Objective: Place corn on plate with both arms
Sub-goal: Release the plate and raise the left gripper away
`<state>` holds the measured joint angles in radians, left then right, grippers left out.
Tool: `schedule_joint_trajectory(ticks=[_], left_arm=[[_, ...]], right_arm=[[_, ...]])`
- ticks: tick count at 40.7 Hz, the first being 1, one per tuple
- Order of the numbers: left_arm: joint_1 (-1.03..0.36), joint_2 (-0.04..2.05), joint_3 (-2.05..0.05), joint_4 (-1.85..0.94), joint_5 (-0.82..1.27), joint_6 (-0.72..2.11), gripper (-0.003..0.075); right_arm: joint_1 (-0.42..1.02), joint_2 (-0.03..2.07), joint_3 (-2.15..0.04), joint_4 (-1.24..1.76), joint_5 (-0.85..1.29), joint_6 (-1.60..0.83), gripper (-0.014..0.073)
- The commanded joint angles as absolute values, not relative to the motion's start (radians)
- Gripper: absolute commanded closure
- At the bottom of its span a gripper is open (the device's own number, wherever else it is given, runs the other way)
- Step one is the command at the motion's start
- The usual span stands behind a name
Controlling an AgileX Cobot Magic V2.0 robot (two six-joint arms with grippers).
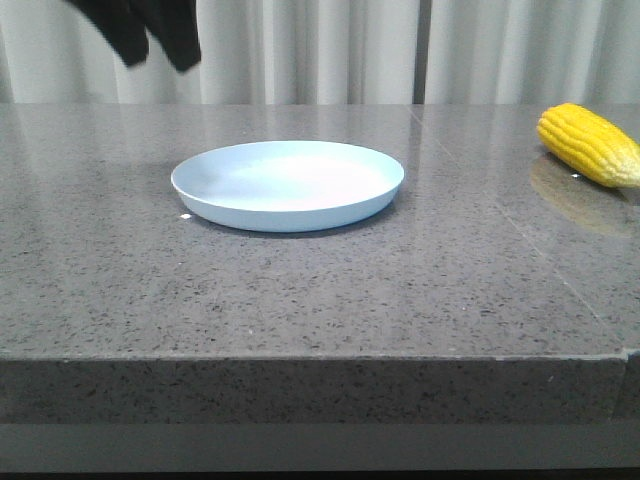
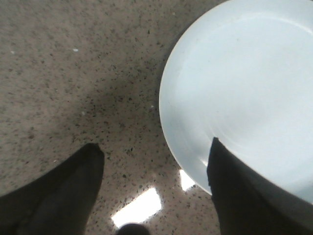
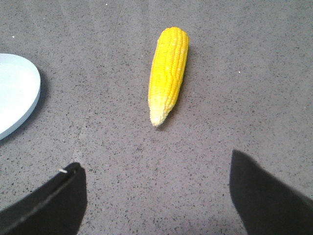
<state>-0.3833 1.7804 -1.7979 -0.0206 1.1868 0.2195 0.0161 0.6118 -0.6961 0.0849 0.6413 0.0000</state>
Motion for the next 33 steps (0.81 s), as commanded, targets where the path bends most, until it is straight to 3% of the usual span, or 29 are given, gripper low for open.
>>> schedule_joint_trajectory(ticks=[1,12,33], left_arm=[[-0.446,1.661,-1.823,0.064,1.168,0.126,0.0268],[-0.53,1.418,-1.611,0.07,1.065,0.074,0.0268],[-0.531,0.912,-1.078,0.06,0.896,0.069,0.0268]], right_arm=[[0.018,0.619,-0.722,0.082,0.566,-0.01,-0.0029],[0.018,0.619,-0.722,0.082,0.566,-0.01,-0.0029],[0.018,0.619,-0.722,0.083,0.566,-0.01,-0.0029]])
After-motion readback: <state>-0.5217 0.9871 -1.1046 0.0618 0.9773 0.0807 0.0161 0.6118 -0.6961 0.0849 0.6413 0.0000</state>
